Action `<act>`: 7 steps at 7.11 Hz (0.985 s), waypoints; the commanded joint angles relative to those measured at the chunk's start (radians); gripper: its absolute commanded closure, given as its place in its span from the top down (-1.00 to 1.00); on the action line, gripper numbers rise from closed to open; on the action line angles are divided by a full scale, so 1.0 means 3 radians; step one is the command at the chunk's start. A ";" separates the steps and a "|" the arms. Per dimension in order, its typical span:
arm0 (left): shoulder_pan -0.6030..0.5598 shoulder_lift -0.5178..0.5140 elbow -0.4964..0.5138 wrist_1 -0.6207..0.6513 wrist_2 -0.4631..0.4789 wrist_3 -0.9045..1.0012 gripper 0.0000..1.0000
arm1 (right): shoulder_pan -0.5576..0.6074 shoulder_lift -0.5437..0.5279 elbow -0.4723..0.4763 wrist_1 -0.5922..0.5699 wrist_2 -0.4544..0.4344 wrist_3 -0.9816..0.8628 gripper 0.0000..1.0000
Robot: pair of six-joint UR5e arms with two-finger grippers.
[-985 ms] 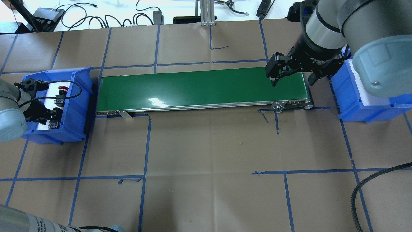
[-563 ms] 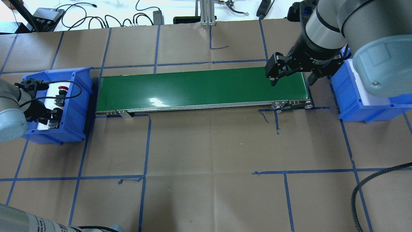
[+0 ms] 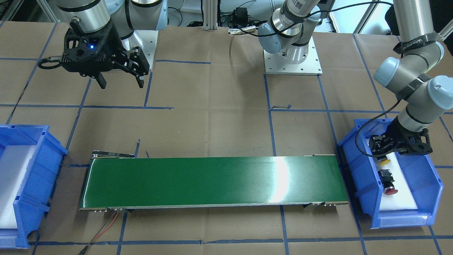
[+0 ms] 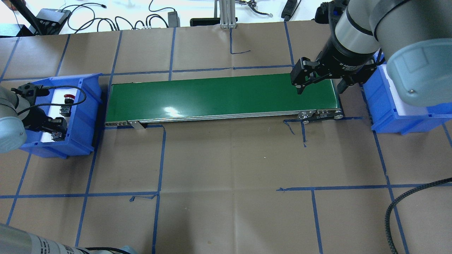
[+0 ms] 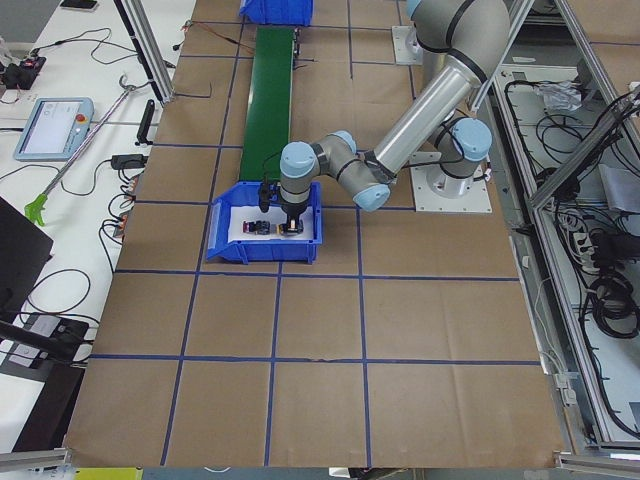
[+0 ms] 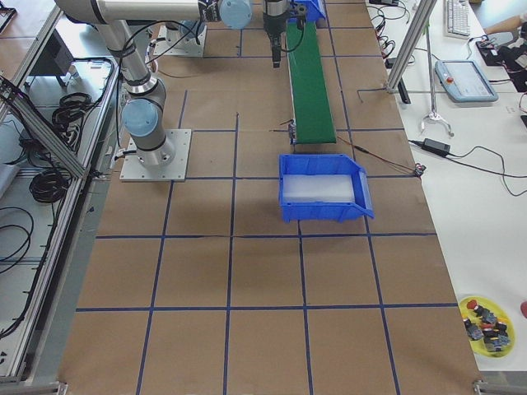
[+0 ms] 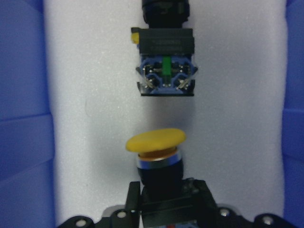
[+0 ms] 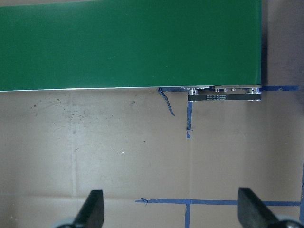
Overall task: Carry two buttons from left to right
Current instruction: 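Lift the yellow button and carry it over the green conveyor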
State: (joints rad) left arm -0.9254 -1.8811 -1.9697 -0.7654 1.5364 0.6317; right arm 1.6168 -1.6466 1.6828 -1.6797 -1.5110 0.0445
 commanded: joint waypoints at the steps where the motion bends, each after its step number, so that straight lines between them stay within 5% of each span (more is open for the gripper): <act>1: -0.0014 0.0118 0.0305 -0.0386 -0.0003 -0.0019 -0.73 | 0.0000 0.0002 0.0000 0.0000 0.0000 0.0000 1.00; 5: -0.0060 0.0319 0.1414 -0.2042 -0.0003 -0.0025 -0.73 | 0.0000 0.0002 0.0000 0.0000 0.0000 0.0000 1.00; 7: -0.0182 0.0278 0.1554 -0.2143 -0.0013 -0.0075 -0.73 | 0.0000 0.0002 0.0000 0.0000 0.0000 0.0000 1.00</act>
State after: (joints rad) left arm -0.9541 -1.7927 -1.5322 -1.3809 1.5335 0.6203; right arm 1.6168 -1.6460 1.6828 -1.6797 -1.5110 0.0445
